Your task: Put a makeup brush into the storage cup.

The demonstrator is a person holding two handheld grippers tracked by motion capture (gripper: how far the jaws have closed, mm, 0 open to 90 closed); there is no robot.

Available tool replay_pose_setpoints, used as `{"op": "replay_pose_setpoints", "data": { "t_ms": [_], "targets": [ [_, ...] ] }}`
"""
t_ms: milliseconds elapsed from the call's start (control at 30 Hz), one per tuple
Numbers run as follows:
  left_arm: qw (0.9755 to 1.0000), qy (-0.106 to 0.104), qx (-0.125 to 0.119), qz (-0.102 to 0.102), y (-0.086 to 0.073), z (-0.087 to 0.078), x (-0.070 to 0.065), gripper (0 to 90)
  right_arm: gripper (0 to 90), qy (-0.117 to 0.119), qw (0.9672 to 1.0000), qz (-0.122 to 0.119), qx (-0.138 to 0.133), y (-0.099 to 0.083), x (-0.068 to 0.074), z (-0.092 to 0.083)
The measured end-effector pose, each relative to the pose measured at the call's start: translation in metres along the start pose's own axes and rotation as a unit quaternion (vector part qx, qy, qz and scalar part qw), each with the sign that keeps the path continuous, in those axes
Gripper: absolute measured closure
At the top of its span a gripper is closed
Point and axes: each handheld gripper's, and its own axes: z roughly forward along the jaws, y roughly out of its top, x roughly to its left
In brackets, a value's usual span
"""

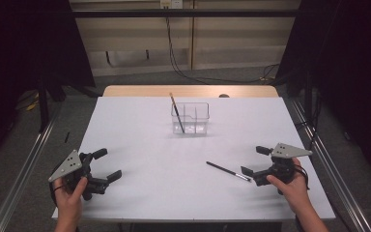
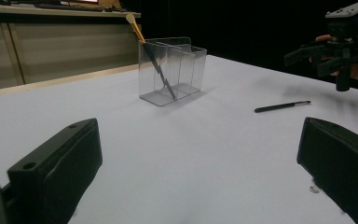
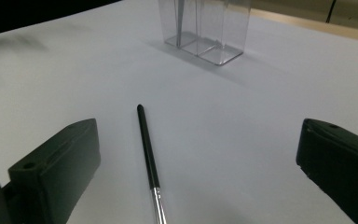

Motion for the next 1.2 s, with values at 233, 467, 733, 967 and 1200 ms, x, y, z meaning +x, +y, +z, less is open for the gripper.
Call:
{"op": "replay_pose_setpoints", "data": {
  "t_ms": [233, 467, 733, 967, 1200],
  "targets": [
    [1.0000, 0.002, 0.000, 0.000, 0.001, 0.001, 0.001, 0.0, 0.0, 0.007, 0.9974, -0.009, 0.072, 0.008, 0.002, 0.011],
    [1.0000, 0.001, 0.004, 0.004, 0.001, 0.002, 0.001, 0.0, 0.8, 0.012, 0.9908, -0.004, 0.135, 0.014, 0.000, 0.021],
    [1.0000, 0.001, 0.003, 0.002, 0.002, 0.002, 0.001, 0.0, 6.3, 0.015, 0.9772, -0.029, 0.210, 0.023, 0.003, 0.027],
    [1.0000, -0.001, 0.008, 0.004, 0.002, 0.004, 0.001, 0.0, 13.2, 0.011, 0.9609, -0.058, 0.270, 0.031, 0.006, 0.034],
    [0.9999, -0.001, 0.009, 0.005, 0.001, 0.003, 0.001, 0.0, 18.1, 0.012, 0.9465, -0.080, 0.312, 0.035, 0.006, 0.039]
  ]
}}
